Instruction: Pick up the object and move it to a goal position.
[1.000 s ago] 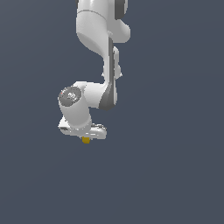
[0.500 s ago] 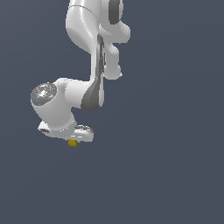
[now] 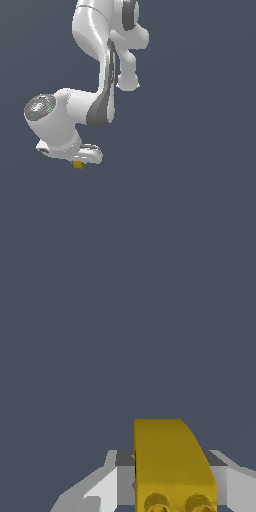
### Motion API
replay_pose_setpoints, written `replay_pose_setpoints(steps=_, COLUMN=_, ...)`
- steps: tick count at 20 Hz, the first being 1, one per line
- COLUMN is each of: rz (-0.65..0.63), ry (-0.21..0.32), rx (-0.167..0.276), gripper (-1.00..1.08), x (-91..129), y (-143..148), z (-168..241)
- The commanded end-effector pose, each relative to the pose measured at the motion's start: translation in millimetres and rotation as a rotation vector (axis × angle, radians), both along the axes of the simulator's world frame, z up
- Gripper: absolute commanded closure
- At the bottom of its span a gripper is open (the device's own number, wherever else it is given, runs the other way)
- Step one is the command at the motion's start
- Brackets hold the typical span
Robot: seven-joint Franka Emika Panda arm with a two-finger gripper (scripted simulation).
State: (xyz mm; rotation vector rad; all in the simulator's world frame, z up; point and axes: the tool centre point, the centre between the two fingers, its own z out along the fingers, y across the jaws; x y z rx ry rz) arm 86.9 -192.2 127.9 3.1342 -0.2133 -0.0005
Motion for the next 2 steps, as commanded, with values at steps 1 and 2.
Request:
replay_pose_setpoints(steps=1, rz=0.001, ry=0.000, rx=0.000, gripper=1.08, x=0.4, y=0.7, z=0.1)
replay_pose_setpoints(steps=2, rz=0.001, ry=0.000, rx=0.000, gripper=1.08, x=0.4, y=0.8, z=-0.1)
